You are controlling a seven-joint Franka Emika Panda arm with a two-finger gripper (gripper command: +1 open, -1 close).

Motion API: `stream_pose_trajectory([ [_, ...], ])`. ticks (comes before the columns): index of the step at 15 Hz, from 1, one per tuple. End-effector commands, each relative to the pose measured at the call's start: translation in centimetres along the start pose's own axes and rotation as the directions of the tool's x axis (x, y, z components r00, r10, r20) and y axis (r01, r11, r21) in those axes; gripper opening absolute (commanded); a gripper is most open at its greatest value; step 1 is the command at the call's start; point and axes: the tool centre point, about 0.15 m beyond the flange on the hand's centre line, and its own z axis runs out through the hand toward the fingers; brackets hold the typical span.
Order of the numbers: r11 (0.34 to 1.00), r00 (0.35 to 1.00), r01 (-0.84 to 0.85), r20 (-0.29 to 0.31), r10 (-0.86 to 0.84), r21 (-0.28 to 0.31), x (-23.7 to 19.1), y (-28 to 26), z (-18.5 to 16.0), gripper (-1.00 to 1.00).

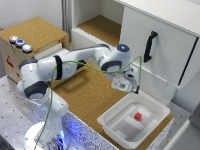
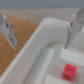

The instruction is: Go towards the pink block and pick it up

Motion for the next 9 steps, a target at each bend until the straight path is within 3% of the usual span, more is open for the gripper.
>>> stream_pose_trajectory([
  [1, 0.992, 0.999, -0.027, -0.034, 0.031, 0.122, -2.0, 6.4, 4.8, 1.00],
  [2, 0.988, 0.998, -0.048, -0.035, 0.054, 0.148, -2.5, 6.5, 5.7, 1.00],
  [3, 0.990, 0.998, -0.058, -0.021, 0.061, 0.129, -2.8, 6.4, 6.9, 1.00],
  [5, 0.983, 0.994, -0.105, -0.019, 0.109, 0.151, -3.2, 6.8, 9.4, 1.00],
  [9, 0.967, 0.974, -0.210, -0.056, 0.220, 0.142, -3.2, 8.4, 11.4, 1.00],
])
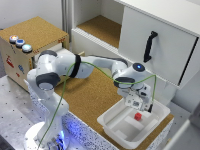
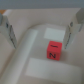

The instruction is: Go towards the pink block and pick it up

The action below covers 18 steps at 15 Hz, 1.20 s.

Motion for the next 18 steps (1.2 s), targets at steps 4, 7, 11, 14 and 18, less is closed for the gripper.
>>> stream_pose_trajectory([
  [4, 0.991, 0.989, -0.093, -0.109, 0.103, 0.095, 1.4, 4.1, 5.3, 1.00],
  [7, 0.993, 0.991, -0.077, -0.098, 0.086, 0.095, 2.2, 3.9, 6.6, 1.00],
  [11, 0.996, 0.996, -0.056, -0.070, 0.061, 0.070, 2.1, 2.7, 8.0, 1.00],
  [14, 0.997, 0.996, -0.074, -0.049, 0.073, -0.001, 2.5, 2.5, 8.7, 1.00],
  [18, 0.991, 0.991, -0.127, -0.048, 0.125, -0.047, 3.1, 3.6, 9.9, 1.00],
])
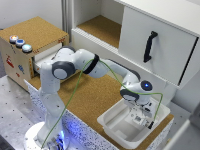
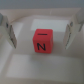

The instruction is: Go towards the pink block and pick it up

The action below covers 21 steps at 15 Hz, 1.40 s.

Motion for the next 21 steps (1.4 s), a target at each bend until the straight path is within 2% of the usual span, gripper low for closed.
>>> stream_pose_trajectory([
  [1, 0.996, 0.999, -0.041, 0.024, 0.043, -0.084, 2.2, 1.2, 3.3, 1.00],
  [5, 0.991, 0.995, -0.094, 0.003, 0.095, -0.090, 3.1, 1.1, 3.3, 1.00],
  [13, 0.984, 0.985, -0.166, 0.029, 0.168, -0.071, 3.5, 1.5, 4.8, 1.00],
  [14, 0.982, 0.984, -0.173, 0.027, 0.175, -0.074, 3.5, 1.6, 4.9, -1.00],
  [21, 0.987, 0.988, -0.150, 0.015, 0.152, -0.065, 3.2, 1.1, 4.7, -1.00],
])
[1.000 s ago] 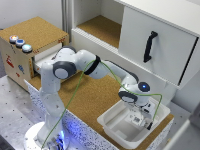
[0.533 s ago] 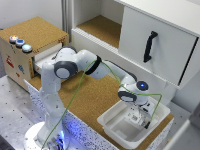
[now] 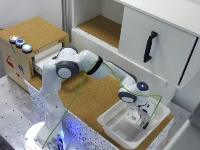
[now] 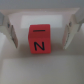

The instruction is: Go towards the pink block and pick it up

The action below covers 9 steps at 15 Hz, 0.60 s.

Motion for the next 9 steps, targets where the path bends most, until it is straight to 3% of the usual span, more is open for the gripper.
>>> stream_pose_trajectory([
  [1, 1.000, 1.000, 0.003, 0.017, -0.003, -0.003, 1.4, 0.5, 1.7, -1.00],
  [6, 1.000, 1.000, 0.011, -0.005, -0.011, 0.006, 0.7, 0.5, 0.6, -1.00],
  [8, 0.999, 0.999, 0.013, -0.053, -0.010, 0.050, 0.6, 0.1, -1.5, -1.00],
  [9, 0.995, 0.997, 0.011, -0.075, -0.003, 0.104, 0.6, 0.0, -2.2, -1.00],
])
